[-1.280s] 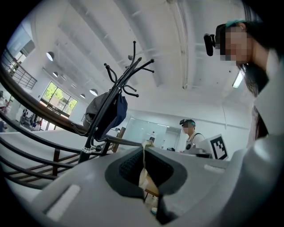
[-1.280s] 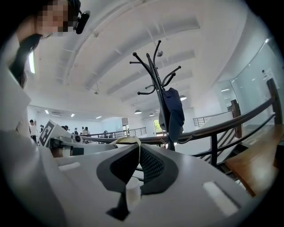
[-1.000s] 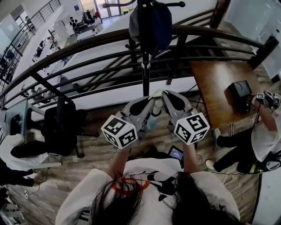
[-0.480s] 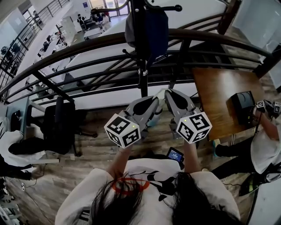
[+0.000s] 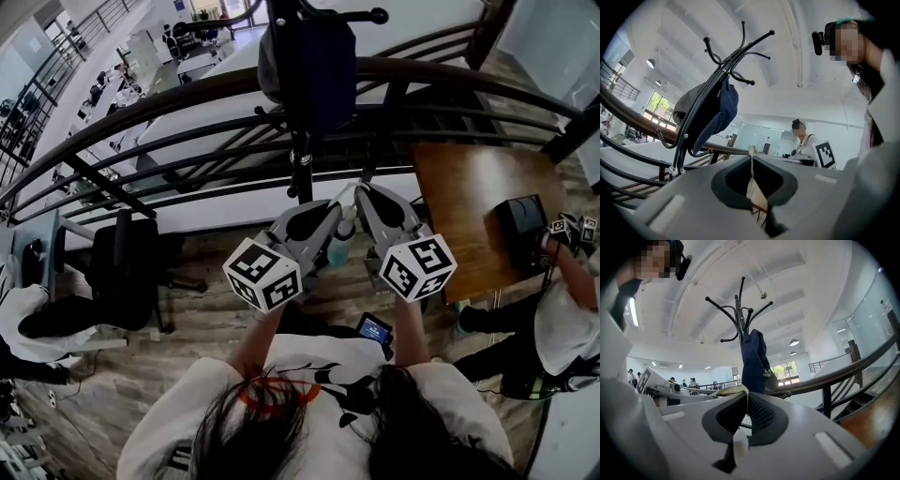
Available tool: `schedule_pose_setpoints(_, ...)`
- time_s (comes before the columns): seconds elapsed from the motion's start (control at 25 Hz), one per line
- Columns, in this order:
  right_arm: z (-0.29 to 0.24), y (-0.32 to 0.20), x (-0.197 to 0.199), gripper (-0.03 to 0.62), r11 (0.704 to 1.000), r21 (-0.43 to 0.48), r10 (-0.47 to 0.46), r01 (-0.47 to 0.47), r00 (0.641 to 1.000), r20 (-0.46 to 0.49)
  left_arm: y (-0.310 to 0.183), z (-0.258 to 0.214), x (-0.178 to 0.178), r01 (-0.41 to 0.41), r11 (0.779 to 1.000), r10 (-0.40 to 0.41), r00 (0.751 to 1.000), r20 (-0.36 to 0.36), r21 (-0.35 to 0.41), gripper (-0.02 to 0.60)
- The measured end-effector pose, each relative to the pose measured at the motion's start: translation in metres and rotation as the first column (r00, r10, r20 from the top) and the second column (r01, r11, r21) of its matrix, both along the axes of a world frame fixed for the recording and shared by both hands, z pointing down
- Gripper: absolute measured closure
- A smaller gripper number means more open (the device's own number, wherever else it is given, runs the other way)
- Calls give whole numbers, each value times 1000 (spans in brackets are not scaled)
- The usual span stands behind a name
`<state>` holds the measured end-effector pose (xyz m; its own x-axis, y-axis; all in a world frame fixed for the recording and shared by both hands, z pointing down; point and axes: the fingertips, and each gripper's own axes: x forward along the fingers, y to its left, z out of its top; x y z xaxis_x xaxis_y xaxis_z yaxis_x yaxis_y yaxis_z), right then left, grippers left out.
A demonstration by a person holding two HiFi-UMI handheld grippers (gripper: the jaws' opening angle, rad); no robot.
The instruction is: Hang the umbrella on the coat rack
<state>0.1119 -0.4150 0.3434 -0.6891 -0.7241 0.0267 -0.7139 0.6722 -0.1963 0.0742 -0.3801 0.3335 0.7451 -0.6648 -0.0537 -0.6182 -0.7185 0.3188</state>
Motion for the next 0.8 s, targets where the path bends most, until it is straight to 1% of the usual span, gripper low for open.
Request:
schedule_pose_setpoints(0.24, 5, -14, -10, 566, 1000, -23, 20, -20, 1000, -5, -14, 5, -10, -26, 999, 26, 1000, 7, -22, 581)
schedule_pose_setpoints(0.4, 9, -22, -19, 566, 999, -42, 28, -28, 1000, 8, -22, 6, -19, -42, 999, 42, 999, 19, -31, 581)
schedule_pose_setpoints(0.8, 32, -30, -52, 566, 996, -91, -3, 3, 1000, -1, -30, 28, -51, -50, 995, 52, 998, 30, -90, 581)
